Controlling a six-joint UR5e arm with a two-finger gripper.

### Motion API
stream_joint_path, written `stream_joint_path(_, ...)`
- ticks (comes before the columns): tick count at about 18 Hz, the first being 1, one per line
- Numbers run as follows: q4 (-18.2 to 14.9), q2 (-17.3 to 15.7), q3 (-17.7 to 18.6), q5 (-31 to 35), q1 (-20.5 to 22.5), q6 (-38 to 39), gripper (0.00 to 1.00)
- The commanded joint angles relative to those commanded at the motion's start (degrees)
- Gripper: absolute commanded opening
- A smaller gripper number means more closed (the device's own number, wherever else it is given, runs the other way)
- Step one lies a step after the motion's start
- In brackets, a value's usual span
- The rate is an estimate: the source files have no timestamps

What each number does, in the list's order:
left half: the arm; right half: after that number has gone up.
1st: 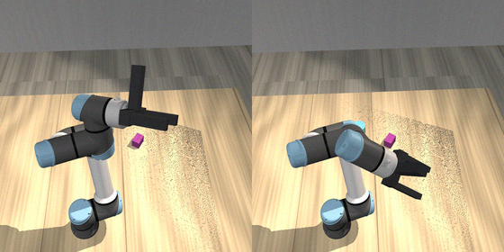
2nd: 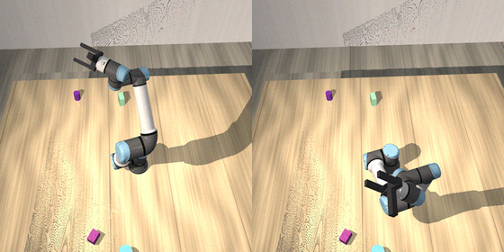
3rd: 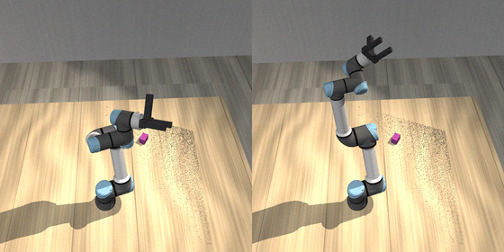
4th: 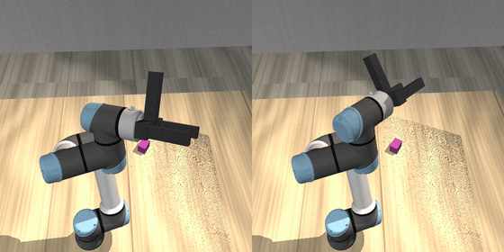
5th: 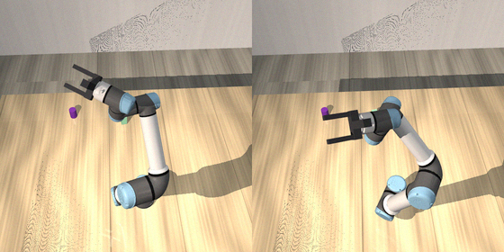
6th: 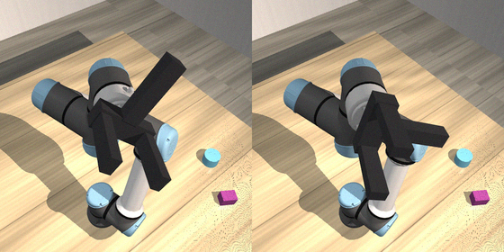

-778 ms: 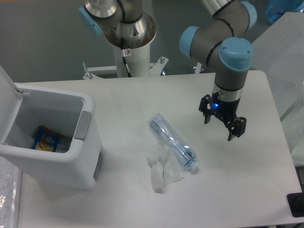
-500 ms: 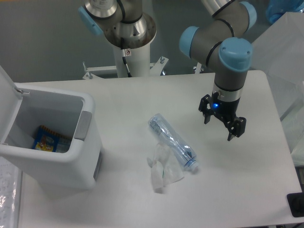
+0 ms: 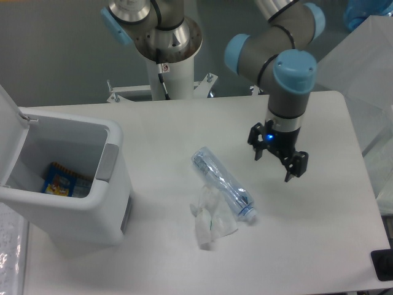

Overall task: Place the trash in the trash can
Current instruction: 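Move the gripper toward the crumpled white tissue beside the bottle, then lower the gripper onto the white tissue and close on it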

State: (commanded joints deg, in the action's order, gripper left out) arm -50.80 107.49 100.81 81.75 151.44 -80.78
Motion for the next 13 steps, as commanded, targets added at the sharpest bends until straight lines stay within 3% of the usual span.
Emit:
stream_joint_path(3,-0.1,0.1,0.2,-1.8,-2.4,3.6,1.00)
stream_joint_path(9,-0.1,1.2,-0.4,-2.3,-9.5,20.5,1.00)
stream_joint_path(13,0.4,3.2,0.0,-0.5,-12.8,24.1,1.00)
